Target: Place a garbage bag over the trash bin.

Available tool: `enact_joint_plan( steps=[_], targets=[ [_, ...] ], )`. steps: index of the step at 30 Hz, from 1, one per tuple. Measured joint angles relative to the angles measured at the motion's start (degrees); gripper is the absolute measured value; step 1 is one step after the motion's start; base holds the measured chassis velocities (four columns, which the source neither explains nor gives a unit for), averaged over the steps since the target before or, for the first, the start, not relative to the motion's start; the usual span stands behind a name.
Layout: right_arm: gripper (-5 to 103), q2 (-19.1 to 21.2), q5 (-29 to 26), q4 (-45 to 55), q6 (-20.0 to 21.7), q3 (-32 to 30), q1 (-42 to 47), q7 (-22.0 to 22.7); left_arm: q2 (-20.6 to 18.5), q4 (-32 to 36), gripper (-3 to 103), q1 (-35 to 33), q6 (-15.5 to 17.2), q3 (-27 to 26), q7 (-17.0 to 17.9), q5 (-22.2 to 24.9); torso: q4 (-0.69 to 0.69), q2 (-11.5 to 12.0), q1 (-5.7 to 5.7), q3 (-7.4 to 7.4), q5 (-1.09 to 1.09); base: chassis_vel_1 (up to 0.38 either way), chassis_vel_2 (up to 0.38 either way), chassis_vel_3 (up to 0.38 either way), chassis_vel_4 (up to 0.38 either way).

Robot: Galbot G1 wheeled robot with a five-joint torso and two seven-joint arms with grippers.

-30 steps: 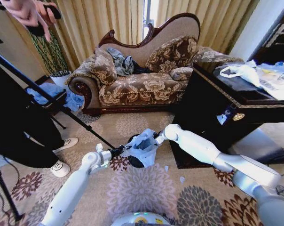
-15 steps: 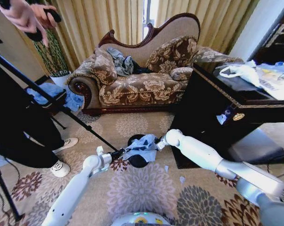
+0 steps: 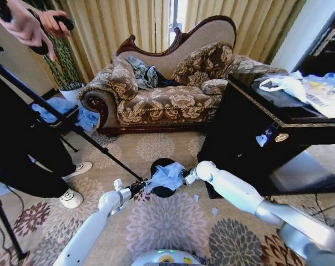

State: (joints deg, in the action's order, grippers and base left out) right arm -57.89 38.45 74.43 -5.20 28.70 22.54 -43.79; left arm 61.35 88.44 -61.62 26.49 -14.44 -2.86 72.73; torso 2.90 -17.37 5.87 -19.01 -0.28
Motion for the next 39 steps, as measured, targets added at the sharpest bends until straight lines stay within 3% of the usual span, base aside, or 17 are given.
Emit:
enact_joint_plan(
  steps=[3, 8, 17, 24, 34, 39],
  targets=[
    [100, 0.42, 0.58, 0.72, 0.01, -1.72, 2.33, 1.01, -0.07, -2.37, 0, 0.33, -3.77, 0.51, -2.17, -4.40, -0.03, 0.00, 0.00, 0.00, 0.01, 0.000, 0.000, 0.000, 0.000],
    [100, 0.61, 1.03, 1.15, 0.50, -4.74, 6.32, 2.23, 0.23, -3.99, 0, 0.19, -7.32, 0.48, -3.37, -6.18, 0.00, 0.00, 0.00, 0.00, 0.00, 0.000, 0.000, 0.000, 0.000],
    [100, 0.41, 2.33, 1.71, 0.68, -7.64, 9.32, 4.52, 0.58, -3.79, 0, 0.41, -8.80, -0.51, -3.77, -5.38, -0.01, 0.00, 0.01, -0.01, 0.00, 0.000, 0.000, 0.000, 0.000],
    [100, 2.61, -1.90, 6.18, 1.86, -7.28, 8.51, 6.95, -0.58, -1.35, 0, 0.33, -8.78, -1.68, -3.85, -3.88, 0.00, 0.01, 0.00, -0.01, -0.02, 0.000, 0.000, 0.000, 0.000],
    [100, 1.40, -3.12, 6.39, 2.19, -7.55, 8.90, 9.82, -0.50, -2.71, 0, 1.56, -9.13, -1.34, -3.84, -3.81, -0.02, 0.01, 0.01, -0.01, 0.00, 0.000, 0.000, 0.000, 0.000],
    [100, 4.33, -3.76, 9.81, 1.97, -11.17, 11.36, 10.33, -0.61, -3.20, 0, 1.43, -9.60, -1.17, -3.83, -3.62, 0.00, 0.01, 0.00, -0.01, -0.02, 0.000, 0.000, 0.000, 0.000]
  ],
)
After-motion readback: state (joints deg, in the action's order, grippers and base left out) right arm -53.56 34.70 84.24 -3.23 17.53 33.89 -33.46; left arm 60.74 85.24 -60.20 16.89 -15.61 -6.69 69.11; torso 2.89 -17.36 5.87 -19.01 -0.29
